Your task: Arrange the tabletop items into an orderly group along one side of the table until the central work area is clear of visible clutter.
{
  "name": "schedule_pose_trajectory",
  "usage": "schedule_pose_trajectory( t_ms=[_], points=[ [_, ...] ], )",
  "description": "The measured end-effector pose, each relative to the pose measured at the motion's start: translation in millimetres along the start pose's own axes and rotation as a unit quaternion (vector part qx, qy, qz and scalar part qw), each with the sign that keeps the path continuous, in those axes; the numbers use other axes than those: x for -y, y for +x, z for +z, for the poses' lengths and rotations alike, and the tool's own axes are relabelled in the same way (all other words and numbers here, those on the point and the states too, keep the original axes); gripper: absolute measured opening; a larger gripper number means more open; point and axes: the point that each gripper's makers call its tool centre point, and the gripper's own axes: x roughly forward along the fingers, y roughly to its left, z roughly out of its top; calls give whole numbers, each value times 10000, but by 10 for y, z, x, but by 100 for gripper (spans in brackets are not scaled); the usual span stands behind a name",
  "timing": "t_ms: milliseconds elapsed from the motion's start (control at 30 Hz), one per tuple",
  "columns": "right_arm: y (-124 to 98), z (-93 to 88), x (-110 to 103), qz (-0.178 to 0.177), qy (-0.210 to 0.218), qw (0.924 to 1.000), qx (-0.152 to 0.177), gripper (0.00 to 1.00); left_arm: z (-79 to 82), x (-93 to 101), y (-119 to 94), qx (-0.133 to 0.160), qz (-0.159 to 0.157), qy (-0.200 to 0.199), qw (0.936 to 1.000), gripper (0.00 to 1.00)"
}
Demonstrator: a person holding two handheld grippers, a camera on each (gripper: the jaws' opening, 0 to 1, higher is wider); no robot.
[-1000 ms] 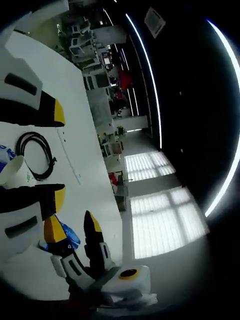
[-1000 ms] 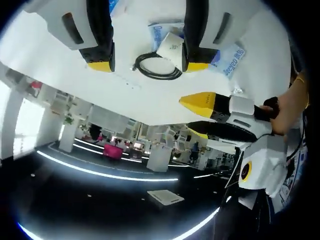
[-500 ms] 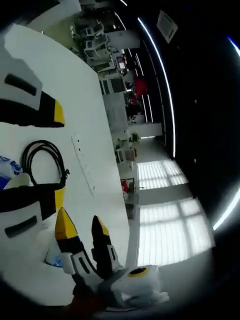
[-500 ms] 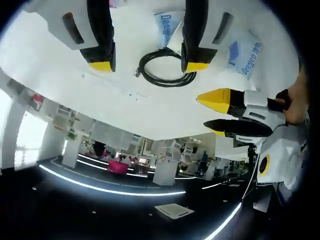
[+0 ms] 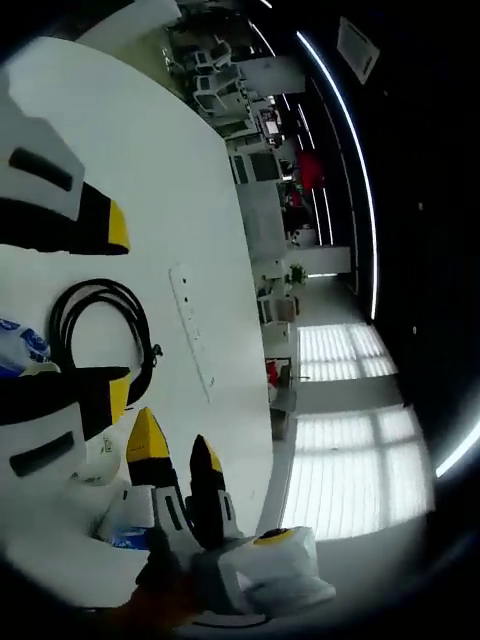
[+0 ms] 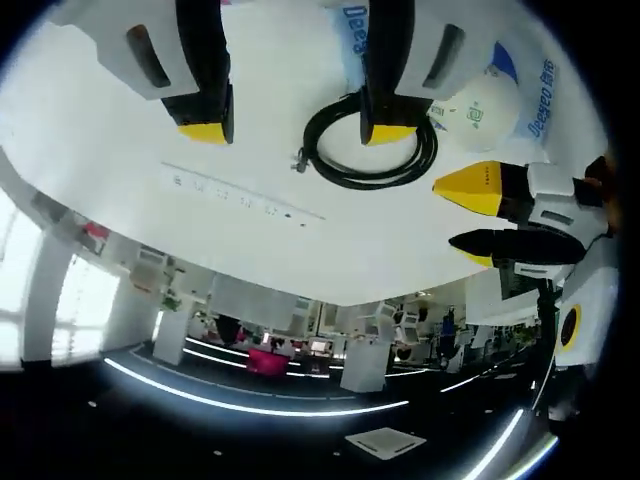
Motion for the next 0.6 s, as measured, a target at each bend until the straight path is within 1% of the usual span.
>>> schedule_pose_trajectory(
  t_ms=[133, 167, 233, 267, 300, 333, 400, 467, 533, 600],
  points=[
    [90, -44, -86, 145, 132, 9997, -171, 48, -39, 9, 71, -101, -71, -109, 9999, 44],
    [120, -75, -106, 156, 275, 9992, -262, 48, -42, 11, 77, -110, -74, -118, 9998, 44],
    [153, -134, -154, 214, 347, 9982, -429, 47, -43, -2, 82, -111, -24, -144, 9998, 44],
    [166, -165, -165, 186, 439, 9976, -502, 46, -38, -6, 84, -85, 0, -130, 9999, 44],
    [193, -187, -155, 163, 441, 9970, -607, 44, -42, -7, 93, -88, 7, -100, 9999, 44],
    [216, -169, -140, 175, 436, 9972, -589, 43, -49, -10, 103, -106, 4, -116, 9999, 44],
    [248, -183, -153, 188, 536, 9959, -711, 42, -83, -9, 137, -179, -49, -219, 9996, 44],
    [261, -175, -126, 122, 632, 9954, -713, 41, -126, -14, 159, -284, -48, -244, 9993, 44],
    [279, -220, -96, 65, 668, 9942, -844, 39, -166, -8, 174, -344, -51, -237, 9991, 44],
    [267, -242, -102, 100, 771, 9936, -823, 37, -207, -11, 201, -392, -62, -306, 9987, 44]
  ],
)
